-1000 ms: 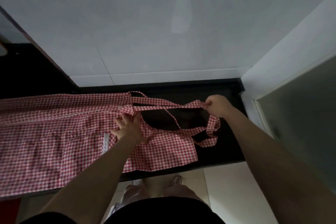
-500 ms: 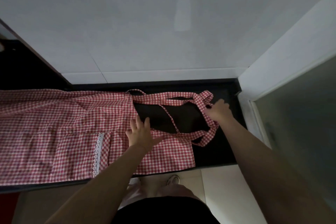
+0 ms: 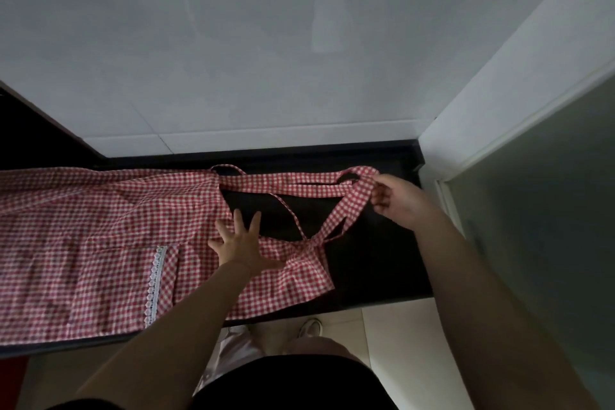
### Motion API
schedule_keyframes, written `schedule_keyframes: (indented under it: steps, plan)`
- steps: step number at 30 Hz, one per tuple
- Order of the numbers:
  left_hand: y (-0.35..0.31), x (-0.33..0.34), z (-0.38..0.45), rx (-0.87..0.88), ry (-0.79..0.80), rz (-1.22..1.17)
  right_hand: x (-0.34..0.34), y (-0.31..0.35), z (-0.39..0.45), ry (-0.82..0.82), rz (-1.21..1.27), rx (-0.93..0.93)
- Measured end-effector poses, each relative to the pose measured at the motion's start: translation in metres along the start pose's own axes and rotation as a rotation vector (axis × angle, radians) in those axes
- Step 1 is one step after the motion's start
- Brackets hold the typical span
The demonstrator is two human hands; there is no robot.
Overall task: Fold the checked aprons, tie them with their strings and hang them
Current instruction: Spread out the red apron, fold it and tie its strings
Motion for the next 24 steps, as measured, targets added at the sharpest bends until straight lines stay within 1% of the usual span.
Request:
schedule_keyframes:
  steps: [2,4,7,9,13,15,17,20,22,23,24]
  plan:
    - [-0.001,-0.006,-0.001,-0.010,-0.038,-0.046,-0.004,-0.012,0.005,-0.059,-0.061,0.026]
    - [-0.004,-0.016,-0.003,0.017,-0.125,-0.054,-0.005,-0.033,0.009,-0.077,-0.114,0.110]
    - [-0.029,-0.026,-0.012,0.185,-0.262,0.064,0.004,-0.061,0.011,-0.014,-0.159,0.244]
    - [-0.046,-0.024,-0.018,0.274,-0.263,0.086,0.003,-0.076,0.015,-0.032,-0.271,0.297]
    - [-0.060,-0.020,-0.021,0.336,-0.223,0.066,-0.009,-0.091,0.011,-0.003,-0.651,0.380]
    - [-0.062,-0.017,-0.019,0.362,-0.177,0.043,-0.010,-0.086,0.002,0.047,-0.702,0.377]
    - [-0.066,-0.015,-0.018,0.358,-0.114,0.073,-0.007,-0.073,-0.003,0.081,-0.598,0.318]
    - [-0.069,-0.014,-0.016,0.332,-0.063,0.142,0.000,-0.049,-0.009,0.158,-0.286,0.179]
    - [-0.067,-0.016,-0.016,0.317,-0.085,0.106,0.002,-0.036,-0.007,0.186,-0.088,0.102]
    - [-0.066,-0.018,-0.017,0.310,-0.122,0.073,0.000,-0.033,-0.005,0.156,-0.035,0.077]
    - [-0.064,-0.021,-0.018,0.300,-0.182,0.031,-0.005,-0.035,0.000,0.084,-0.030,0.071]
Point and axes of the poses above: each hand's wrist, its own z-axis towards the middle knuckle, its own x-axis out of the palm, y = z × x, the point moved 9 cm from there along z, towards the middle knuckle, and after that the axes turned 1 degree about y, right-handed, at the moved point
